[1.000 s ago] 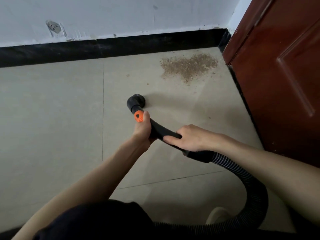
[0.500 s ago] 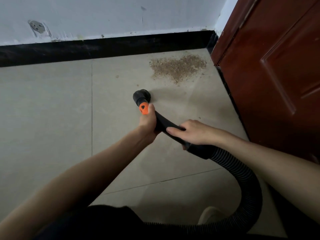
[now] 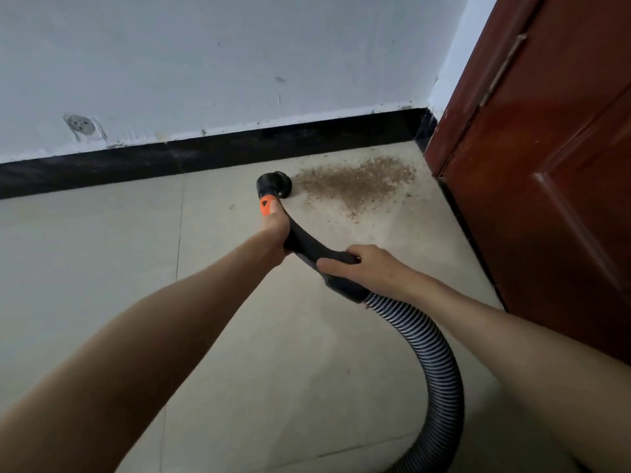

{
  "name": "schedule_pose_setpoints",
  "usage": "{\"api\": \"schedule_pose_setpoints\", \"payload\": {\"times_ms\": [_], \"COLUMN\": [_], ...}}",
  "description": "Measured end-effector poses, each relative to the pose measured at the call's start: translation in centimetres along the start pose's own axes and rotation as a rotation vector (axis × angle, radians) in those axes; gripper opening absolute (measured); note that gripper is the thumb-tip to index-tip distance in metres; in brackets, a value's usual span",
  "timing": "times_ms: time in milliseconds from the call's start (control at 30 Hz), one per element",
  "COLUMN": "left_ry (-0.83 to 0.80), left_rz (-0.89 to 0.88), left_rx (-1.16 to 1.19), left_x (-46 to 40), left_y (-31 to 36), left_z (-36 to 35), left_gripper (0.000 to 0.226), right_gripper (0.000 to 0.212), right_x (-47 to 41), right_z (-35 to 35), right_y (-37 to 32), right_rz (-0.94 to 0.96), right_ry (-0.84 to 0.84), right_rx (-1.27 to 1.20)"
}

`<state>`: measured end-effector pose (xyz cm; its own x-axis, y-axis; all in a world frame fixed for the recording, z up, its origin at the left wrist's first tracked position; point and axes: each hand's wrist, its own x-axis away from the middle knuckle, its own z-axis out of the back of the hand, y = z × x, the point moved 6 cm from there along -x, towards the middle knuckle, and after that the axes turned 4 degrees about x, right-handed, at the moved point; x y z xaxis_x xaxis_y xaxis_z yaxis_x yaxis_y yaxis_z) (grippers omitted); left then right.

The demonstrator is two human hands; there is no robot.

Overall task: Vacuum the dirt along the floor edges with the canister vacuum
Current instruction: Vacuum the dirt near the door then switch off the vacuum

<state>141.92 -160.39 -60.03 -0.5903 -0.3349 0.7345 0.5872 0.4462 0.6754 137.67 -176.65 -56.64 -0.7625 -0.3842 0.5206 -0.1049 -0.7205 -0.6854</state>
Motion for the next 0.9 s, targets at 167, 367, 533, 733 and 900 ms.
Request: {"api": "schedule_pose_setpoints", "payload": {"times_ms": [167,367,533,733,900], "left_ry": [-0.024,-0.082,-0.072,-0.042,-0.034], "left_rz": [-0.11,-0.088,-0.027,-0.003,0.001], "left_rx": [0.044,0.179,0.162,0.076,0.0], "left_x": [-3.5,-5.2,-6.2,-5.6,-5.4], "left_y": [0.6,0.9,0.7,-2.0,-2.6], "left_z": [2.0,4.4,3.3,1.0,-1.9], "left_gripper": [0.069,0.074,0.064,0.061,0.062], "right_gripper": [0.059,0.066,0.064,0.058,0.064], "right_x": [-1.7,-3.8,-5.0,-5.4,-5.2], "right_z": [-2.5,-1.7,-1.7,-0.8,0.7], "right_y": [-0.2,-1.7,-0.1,2.3,5.0], "right_rz": [0.028,0.059,0.009,-0.019,-0.038], "right_ry": [-0.064,0.013,0.085,0.094,0.155], "right_rx": [-0.01,0.322,0.444,0.279,0.162]}}
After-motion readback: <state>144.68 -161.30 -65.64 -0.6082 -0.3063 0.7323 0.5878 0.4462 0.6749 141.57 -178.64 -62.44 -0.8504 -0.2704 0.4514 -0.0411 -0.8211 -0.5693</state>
